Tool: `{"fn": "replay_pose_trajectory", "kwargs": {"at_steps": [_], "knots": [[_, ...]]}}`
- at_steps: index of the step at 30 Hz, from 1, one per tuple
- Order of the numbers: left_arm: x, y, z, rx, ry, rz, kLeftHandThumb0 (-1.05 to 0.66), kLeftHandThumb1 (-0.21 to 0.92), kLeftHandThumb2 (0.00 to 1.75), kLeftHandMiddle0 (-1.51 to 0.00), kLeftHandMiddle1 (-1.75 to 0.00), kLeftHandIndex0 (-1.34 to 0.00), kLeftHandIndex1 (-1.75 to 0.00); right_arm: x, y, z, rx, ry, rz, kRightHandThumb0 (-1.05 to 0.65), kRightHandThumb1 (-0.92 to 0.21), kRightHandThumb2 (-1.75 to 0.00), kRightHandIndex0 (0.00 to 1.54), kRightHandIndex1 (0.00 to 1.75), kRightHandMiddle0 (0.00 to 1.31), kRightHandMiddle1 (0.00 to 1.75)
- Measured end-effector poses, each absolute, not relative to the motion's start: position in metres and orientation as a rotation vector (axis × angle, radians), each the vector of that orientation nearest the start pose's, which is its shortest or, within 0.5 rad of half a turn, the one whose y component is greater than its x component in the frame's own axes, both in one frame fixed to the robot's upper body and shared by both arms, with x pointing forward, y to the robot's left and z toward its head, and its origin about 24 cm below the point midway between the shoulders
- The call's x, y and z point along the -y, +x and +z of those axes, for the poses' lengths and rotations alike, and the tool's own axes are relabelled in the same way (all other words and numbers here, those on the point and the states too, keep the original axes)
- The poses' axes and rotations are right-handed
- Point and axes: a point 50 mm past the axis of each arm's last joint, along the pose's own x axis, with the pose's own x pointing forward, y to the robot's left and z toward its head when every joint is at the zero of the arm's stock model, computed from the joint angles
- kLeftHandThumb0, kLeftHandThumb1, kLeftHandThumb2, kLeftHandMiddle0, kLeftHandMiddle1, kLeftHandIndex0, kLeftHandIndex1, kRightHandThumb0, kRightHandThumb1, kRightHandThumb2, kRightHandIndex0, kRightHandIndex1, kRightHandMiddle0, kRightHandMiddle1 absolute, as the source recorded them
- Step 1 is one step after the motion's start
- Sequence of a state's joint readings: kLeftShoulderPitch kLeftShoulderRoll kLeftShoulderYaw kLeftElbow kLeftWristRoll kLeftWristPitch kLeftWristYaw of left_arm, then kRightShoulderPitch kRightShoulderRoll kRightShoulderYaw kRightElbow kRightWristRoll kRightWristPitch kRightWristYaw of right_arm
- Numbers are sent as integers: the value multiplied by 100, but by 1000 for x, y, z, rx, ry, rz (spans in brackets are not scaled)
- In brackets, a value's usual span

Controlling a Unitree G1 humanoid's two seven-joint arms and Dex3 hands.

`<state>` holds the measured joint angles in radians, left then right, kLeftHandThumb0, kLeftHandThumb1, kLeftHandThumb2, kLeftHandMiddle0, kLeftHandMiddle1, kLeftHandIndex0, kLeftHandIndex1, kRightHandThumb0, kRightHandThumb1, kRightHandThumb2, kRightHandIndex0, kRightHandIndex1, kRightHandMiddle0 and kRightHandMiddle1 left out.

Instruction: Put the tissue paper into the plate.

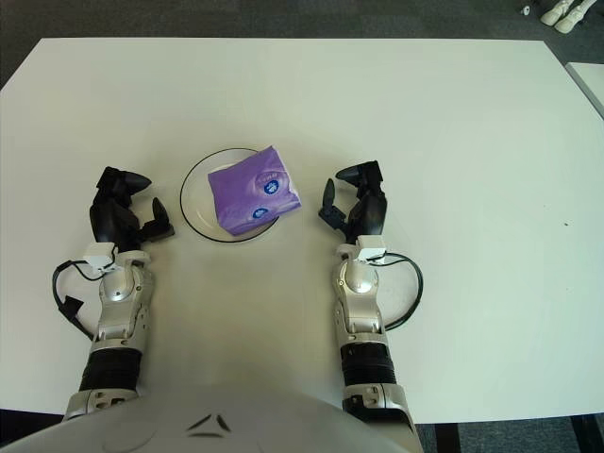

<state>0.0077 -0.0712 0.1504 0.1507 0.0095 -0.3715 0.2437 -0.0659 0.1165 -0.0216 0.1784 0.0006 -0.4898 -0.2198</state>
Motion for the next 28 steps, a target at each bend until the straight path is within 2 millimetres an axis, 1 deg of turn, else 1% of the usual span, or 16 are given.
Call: {"fn": "replay_pose_trajectory", "kwargs": {"at_steps": [4,5,9,12,24,28], "knots": [[-183,241,36,199,-72,398,-1,-1,169,-85,-175,-63,-173,139,258,59,356,197,-205,-43,-49,-111,71,147,48,175],[-183,241,36,198,-72,398,-1,3,165,-82,-175,-60,-174,139,258,59,355,204,-202,-42,-49,-110,70,147,47,175],[-182,242,35,196,-73,394,-1,12,156,-74,-175,-54,-174,142,259,58,345,231,-197,-42,-51,-108,68,145,46,175],[-182,242,35,195,-74,387,-1,15,153,-71,-175,-53,-175,143,259,55,321,243,-197,-41,-54,-105,66,143,44,175],[-180,243,34,179,-69,359,-1,15,152,-68,-175,-56,-175,145,257,50,257,271,-193,-40,-60,-97,62,142,39,175],[-179,243,34,168,-66,345,-1,15,152,-67,-174,-57,-175,144,257,49,233,265,-185,-39,-66,-89,58,142,35,175]]}}
